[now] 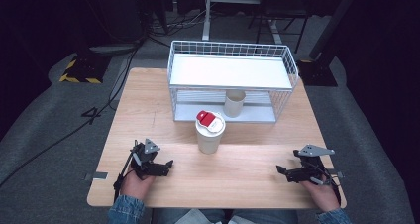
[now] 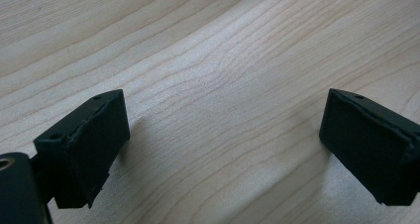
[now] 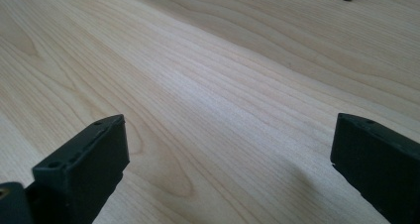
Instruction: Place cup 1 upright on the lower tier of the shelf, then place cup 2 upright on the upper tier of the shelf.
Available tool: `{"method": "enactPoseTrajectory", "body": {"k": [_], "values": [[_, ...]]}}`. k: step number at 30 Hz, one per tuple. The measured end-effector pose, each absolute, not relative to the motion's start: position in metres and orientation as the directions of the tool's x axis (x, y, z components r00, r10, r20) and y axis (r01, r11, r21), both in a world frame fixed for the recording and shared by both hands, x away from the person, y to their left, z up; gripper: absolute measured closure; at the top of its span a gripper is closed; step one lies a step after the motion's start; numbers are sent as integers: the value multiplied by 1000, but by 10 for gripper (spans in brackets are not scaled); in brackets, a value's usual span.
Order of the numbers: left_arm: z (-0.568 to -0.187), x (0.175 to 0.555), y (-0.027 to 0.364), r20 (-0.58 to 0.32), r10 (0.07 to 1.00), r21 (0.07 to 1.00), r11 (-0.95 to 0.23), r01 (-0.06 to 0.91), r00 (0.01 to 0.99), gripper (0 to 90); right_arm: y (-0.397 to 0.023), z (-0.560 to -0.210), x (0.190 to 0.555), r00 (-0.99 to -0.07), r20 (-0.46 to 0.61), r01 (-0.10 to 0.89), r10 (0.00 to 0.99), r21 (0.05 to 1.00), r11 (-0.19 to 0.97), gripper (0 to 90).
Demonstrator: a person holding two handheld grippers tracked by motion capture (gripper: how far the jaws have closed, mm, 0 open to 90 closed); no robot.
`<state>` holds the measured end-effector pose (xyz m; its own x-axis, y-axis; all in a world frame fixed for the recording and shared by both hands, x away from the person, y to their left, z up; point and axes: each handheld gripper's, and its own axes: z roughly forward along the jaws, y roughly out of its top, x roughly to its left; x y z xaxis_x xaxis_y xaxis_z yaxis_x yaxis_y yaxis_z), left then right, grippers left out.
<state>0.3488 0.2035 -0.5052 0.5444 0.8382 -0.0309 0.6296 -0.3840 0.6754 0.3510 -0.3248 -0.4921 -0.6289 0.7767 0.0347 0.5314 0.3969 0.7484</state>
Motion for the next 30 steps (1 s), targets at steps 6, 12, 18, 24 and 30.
{"method": "enactPoseTrajectory", "body": {"k": [6,12,18,24,30], "values": [[-505,349,204,-32,837,676,-384,629,546,56,-322,-498,352,-628,-24,524,778,726,445,17],[-505,349,204,-31,837,675,-386,629,547,56,-318,-506,355,-642,-4,539,766,709,456,0],[-505,349,204,-30,837,677,-385,627,547,56,-318,-506,355,-639,-5,540,769,709,454,0],[-505,349,204,-31,837,675,-385,629,546,50,-318,-506,355,-639,-5,540,769,709,454,0],[-504,349,204,-29,835,671,-392,629,550,44,-318,-506,355,-639,-5,540,769,709,454,0]]}}
